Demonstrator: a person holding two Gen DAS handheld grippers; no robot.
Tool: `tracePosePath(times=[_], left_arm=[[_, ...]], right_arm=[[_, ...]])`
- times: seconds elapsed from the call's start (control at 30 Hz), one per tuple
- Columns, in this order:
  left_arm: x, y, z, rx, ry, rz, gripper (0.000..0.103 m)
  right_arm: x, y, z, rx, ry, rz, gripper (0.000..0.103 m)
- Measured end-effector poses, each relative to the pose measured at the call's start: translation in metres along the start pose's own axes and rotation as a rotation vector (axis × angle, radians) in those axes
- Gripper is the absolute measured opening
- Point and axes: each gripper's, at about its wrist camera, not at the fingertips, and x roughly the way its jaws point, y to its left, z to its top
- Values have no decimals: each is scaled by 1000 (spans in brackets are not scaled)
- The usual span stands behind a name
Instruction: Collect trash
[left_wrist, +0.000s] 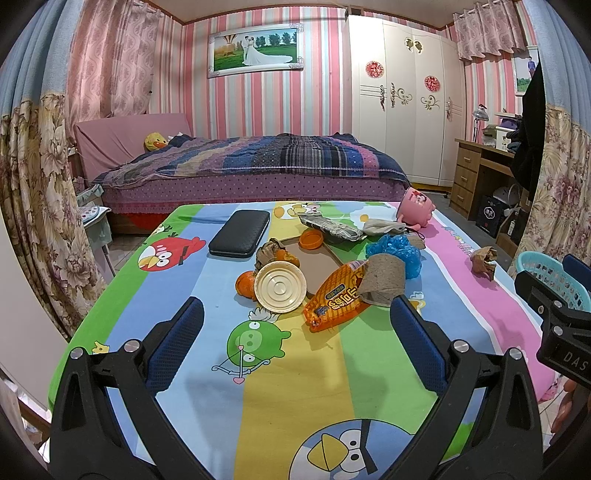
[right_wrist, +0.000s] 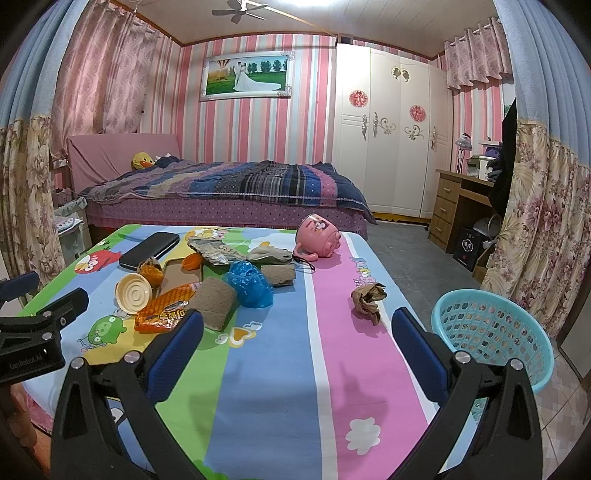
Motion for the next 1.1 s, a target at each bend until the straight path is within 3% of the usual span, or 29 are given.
tracePosePath(times=[0.87,1.1], left_arm=[[3,4,-5,16,4,4,98],[25,32,-1,19,76,61,98]], right_arm=[[3,-5,1,9,2,-7,99],[16,-7,3,0,49,7,99]])
